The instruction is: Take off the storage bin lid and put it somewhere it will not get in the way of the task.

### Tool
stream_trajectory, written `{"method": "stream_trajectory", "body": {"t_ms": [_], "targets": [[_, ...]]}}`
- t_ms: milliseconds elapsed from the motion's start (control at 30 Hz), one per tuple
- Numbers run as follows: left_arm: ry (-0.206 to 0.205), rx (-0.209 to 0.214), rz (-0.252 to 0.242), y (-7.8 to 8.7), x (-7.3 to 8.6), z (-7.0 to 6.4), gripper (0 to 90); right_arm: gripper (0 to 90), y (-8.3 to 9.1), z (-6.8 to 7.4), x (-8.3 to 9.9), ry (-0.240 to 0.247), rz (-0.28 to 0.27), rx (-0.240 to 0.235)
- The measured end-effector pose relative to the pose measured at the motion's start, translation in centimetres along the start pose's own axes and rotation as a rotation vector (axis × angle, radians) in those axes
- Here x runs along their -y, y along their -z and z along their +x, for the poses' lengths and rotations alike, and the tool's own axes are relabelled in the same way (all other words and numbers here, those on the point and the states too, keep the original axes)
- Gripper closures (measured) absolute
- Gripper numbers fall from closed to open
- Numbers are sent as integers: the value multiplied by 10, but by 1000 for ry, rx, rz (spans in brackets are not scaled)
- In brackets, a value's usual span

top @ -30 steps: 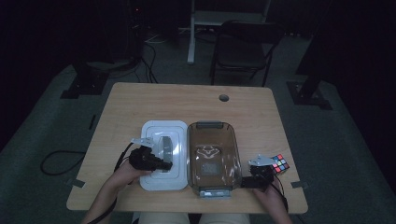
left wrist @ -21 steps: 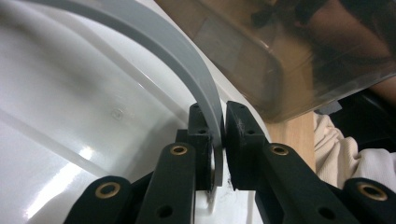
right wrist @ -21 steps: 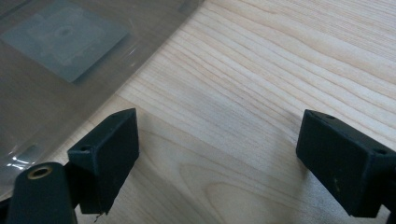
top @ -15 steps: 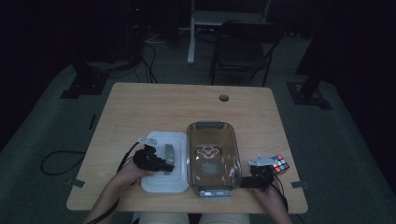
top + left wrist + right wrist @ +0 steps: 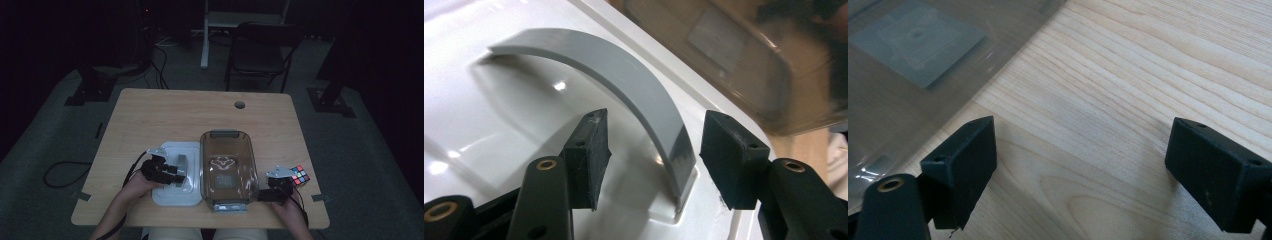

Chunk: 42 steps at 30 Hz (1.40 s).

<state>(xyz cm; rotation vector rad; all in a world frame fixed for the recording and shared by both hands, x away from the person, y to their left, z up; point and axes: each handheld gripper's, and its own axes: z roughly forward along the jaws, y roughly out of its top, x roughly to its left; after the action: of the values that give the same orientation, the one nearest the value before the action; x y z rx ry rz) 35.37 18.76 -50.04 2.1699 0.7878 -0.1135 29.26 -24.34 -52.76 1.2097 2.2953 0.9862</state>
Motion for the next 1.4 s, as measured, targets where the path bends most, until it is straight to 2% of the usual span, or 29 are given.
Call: {"method": "stream_trajectory", "body": {"t_ms": [33, 133, 300, 400, 467, 567, 633, 767, 867, 1000, 1033, 1167, 1233, 1300, 1400], "targets": [[2, -23, -2, 1, 0, -1, 411, 130, 0, 0, 0, 0, 0, 0], [10, -65, -9, 6, 2, -2, 406, 130, 0, 0, 0, 0, 0, 0], [34, -106, -68, 16, 7, -3, 312, 130, 0, 0, 0, 0, 0, 0], [47, -162, -107, 23, 10, -4, 277, 130, 0, 0, 0, 0, 0, 0], [57, -178, -129, 27, 13, -5, 189, 130, 0, 0, 0, 0, 0, 0], [76, -205, -156, 33, 17, -5, 188, 130, 0, 0, 0, 0, 0, 0], [85, -216, -163, 35, 20, -5, 87, 130, 0, 0, 0, 0, 0, 0], [100, -279, -201, 41, 27, -7, 87, 130, 0, 0, 0, 0, 0, 0], [98, -327, -206, 45, 33, -9, 86, 130, 0, 0, 0, 0, 0, 0], [95, -371, -201, 49, 39, -13, 64, 130, 0, 0, 0, 0, 0, 0], [88, -393, -189, 50, 40, -14, 5, 130, 0, 0, 0, 0, 0, 0], [103, -493, -157, 52, 45, -16, 5, 130, 0, 0, 0, 0, 0, 0], [121, -554, -166, 54, 48, -16, 5, 131, 0, 0, 0, 0, 0, 0], [159, -613, -187, 57, 52, -15, 5, 130, 0, 0, 0, 0, 0, 0], [219, -664, -208, 62, 58, -9, 5, 130, 0, 0, 0, 0, 0, 0]]}}
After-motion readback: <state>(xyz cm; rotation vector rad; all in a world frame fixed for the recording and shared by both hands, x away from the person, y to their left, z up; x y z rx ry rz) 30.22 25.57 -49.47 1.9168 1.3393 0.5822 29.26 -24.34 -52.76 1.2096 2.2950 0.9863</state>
